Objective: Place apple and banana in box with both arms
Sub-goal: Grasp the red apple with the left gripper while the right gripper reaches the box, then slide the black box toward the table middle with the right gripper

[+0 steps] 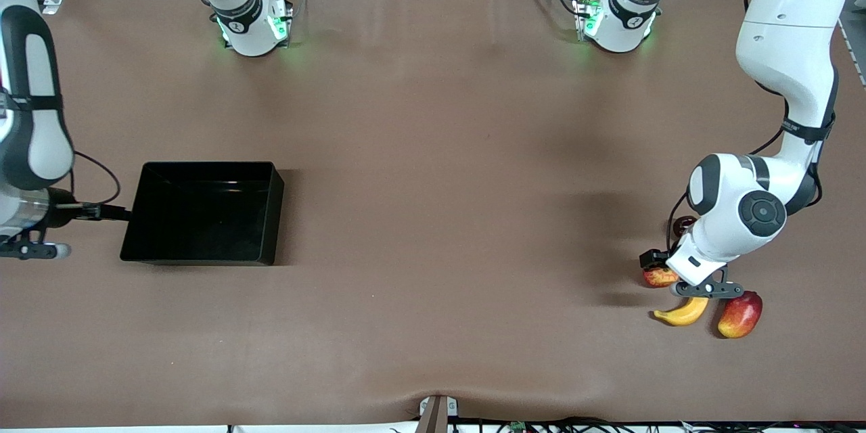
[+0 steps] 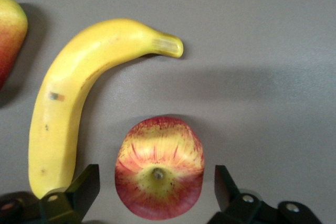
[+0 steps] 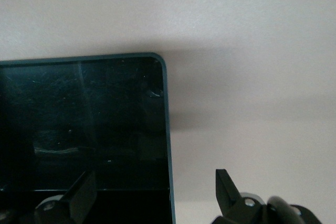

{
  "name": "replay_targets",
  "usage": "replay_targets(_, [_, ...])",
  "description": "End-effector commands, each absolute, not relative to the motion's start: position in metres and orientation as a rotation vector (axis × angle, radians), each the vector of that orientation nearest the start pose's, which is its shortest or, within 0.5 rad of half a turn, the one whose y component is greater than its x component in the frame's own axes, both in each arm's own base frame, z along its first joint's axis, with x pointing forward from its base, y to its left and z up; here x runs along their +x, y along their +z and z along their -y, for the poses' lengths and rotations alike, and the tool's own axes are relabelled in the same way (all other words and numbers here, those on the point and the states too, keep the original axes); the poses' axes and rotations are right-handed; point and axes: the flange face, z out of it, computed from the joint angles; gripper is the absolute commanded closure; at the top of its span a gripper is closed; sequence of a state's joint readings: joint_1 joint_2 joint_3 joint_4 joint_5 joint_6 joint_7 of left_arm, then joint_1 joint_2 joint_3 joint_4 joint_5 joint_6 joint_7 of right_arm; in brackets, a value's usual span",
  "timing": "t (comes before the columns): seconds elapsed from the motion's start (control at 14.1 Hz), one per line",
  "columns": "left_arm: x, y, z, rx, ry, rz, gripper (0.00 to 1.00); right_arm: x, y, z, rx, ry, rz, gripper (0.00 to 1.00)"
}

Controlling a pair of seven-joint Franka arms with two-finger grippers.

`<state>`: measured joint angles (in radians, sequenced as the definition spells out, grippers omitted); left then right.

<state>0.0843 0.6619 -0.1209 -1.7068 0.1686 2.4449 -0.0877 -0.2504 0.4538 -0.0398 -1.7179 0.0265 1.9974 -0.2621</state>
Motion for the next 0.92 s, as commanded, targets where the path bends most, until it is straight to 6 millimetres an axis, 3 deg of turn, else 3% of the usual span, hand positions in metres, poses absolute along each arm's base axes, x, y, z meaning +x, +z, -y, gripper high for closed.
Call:
replay_targets(0.0, [0.687, 0.216, 0.017, -3.09, -0.154, -0.059, 0.65, 0.6, 0.292, 0.187, -3.044, 0.22, 0.02, 0.15])
replay_targets(0.14, [0.688, 0.217, 0.017, -3.09, -0.156, -0.059, 0.98, 0.587, 0.267, 0.188, -3.041, 0.196, 0.064, 0.36])
replay_targets(0.36, [0.694, 0.233, 0.018, -3.087, -0.201, -0.057, 1.0, 0.576, 0.249, 0.188, -3.009, 0.186, 0.016, 0.79])
replay_targets(0.5, [0.698, 0.246, 0.025, -3.093, -0.22, -0.059, 1.0, 0.577, 0.246, 0.188, -3.004, 0.187, 0.032, 1.0])
replay_targets(0.71, [0.696, 0.273, 0.031, -3.088, -0.214, -0.067, 1.0, 0.58, 0.255, 0.186, -3.0, 0.189, 0.06, 1.0])
replay_targets(0.85, [0.693, 0.293, 0.045, -3.086, -0.198, -0.077, 1.0, 0.592, 0.281, 0.183, -2.983, 0.22, 0.083, 1.0])
